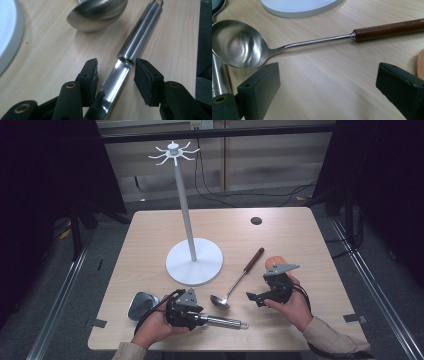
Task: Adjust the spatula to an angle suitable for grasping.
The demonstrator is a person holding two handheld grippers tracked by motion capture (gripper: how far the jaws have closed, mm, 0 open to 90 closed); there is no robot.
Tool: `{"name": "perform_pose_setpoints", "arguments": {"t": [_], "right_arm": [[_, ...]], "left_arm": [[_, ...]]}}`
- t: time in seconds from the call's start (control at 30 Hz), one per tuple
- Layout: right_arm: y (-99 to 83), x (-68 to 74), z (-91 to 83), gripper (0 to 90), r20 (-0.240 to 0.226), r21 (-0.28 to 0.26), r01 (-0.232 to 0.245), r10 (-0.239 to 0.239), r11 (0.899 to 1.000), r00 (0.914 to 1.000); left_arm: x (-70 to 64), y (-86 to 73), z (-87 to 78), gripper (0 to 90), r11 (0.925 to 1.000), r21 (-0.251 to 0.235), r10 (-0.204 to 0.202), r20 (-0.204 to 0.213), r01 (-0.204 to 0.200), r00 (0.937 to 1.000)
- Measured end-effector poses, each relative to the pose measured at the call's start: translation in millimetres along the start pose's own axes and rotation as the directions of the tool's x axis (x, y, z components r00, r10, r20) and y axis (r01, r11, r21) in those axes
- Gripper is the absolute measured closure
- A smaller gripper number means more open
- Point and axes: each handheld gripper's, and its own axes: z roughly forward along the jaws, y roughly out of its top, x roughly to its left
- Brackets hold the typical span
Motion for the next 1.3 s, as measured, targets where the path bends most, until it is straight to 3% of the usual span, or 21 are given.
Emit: {"name": "perform_pose_setpoints", "arguments": {"t": [0.2, 0.27, 0.4, 0.5, 0.53, 0.57, 0.6, 0.63, 0.67, 0.73, 0.77, 0.8, 0.93, 1.07, 1.17, 1.23, 1.3], "right_arm": [[-0.9, 0.0, -1.2, 4.8, 0.0, 0.003, -0.007, 0.007, 1.0, 1.0], [-1.1, -0.2, -1.4, 4.9, 0.003, 0.003, -0.005, 0.005, 1.0, 1.0], [-1.2, 0.1, -0.8, 4.9, 0.001, 0.003, -0.007, 0.007, 1.0, 1.0], [-1.2, 0.9, -0.8, 4.9, 0.0, 0.007, -0.007, 0.007, 1.0, 1.0], [-1.3, 0.8, -0.6, 4.9, 0.001, 0.008, -0.006, 0.006, 1.0, 1.0], [-1.4, 0.7, -0.6, 4.9, 0.002, 0.008, -0.006, 0.006, 1.0, 1.0], [-1.5, 0.7, -0.6, 4.9, 0.003, 0.008, -0.006, 0.006, 1.0, 1.0], [-1.6, 0.7, -0.8, 4.8, 0.004, 0.008, -0.006, 0.006, 1.0, 1.0], [-1.6, 0.6, -1.0, 4.9, 0.005, 0.008, -0.006, 0.006, 1.0, 1.0], [-1.7, 0.2, -1.8, 4.9, 0.007, 0.001, -0.007, 0.007, 1.0, 1.0], [-1.7, 0.2, -2.0, 4.9, 0.009, 0.0, -0.009, 0.009, 1.0, 0.9999], [-1.8, -0.1, -2.6, 4.9, 0.012, 0.0, -0.009, 0.009, 1.0, 0.9999], [-3.3, -1.3, -3.3, 4.9, 0.011, 0.002, -0.013, 0.013, 1.0, 0.9999], [-4.5, -2.1, -5.0, 4.9, 0.018, 0.003, -0.015, 0.015, 1.0, 0.9997], [-5.8, -2.7, -6.4, 4.9, 0.019, 0.006, -0.02, 0.02, 1.0, 0.9996], [-6.5, -3.3, -7.0, 4.9, 0.021, 0.005, -0.022, 0.021, 1.0, 0.9995], [-7.3, -4.2, -7.9, 4.9, 0.023, 0.001, -0.022, 0.021, 1.0, 0.9995]], "left_arm": [[1.2, -4.2, 1.3, 52.1, 0.9998, 0.014, 0.014, 0.002, -0.014, 0.9999], [0.1, -3.6, 3.1, 53.1, 0.9978, 0.055, 0.036, 0.0, -0.036, 0.9994], [-1.7, -2.7, 6.2, 56.0, 0.9985, 0.044, 0.031, -0.008, -0.031, 0.9995], [-1.3, -1.3, 8.0, 58.4, 0.9987, 0.033, 0.038, 0.015, -0.038, 0.9992], [-1.9, 0.5, 7.6, 58.9, 0.9973, 0.056, 0.047, 0.014, -0.048, 0.9988], [-1.4, 1.9, 8.4, 59.4, 0.9976, 0.054, 0.041, 0.051, -0.044, 0.9978], [-2.2, 3.7, 9.1, 60.0, 0.9972, 0.06, 0.039, 0.057, -0.043, 0.9976], [-4.3, 4.3, 12.1, 60.8, 0.9984, 0.04, 0.039, 0.029, -0.04, 0.9988], [-4.6, 6.4, 12.0, 61.7, 0.9974, 0.057, 0.042, 0.035, -0.043, 0.9985], [-5.5, 8.4, 15.1, 64.0, 0.9983, 0.043, 0.037, 0.038, -0.039, 0.9986], [-4.7, 10.8, 13.8, 64.7, 0.9958, 0.075, 0.05, 0.041, -0.053, 0.9979], [-5.3, 10.0, 16.6, 65.6, 0.9982, 0.043, 0.039, 0.046, -0.041, 0.9982], [-4.4, 11.6, 18.5, 67.5, 0.9985, 0.034, 0.04, 0.061, -0.042, 0.9974], [-2.0, 14.6, 18.2, 68.3, 0.9979, 0.06, 0.02, 0.071, -0.024, 0.9973], [0.2, 14.8, 18.2, 66.9, 0.9976, 0.061, 0.03, 0.074, -0.034, 0.9968], [0.3, 14.1, 20.9, 64.5, 0.9994, 0.03, 0.017, 0.069, -0.019, 0.9975], [0.9, 16.0, 20.9, 64.1, 0.9986, 0.045, 0.025, 0.074, -0.029, 0.997]]}}
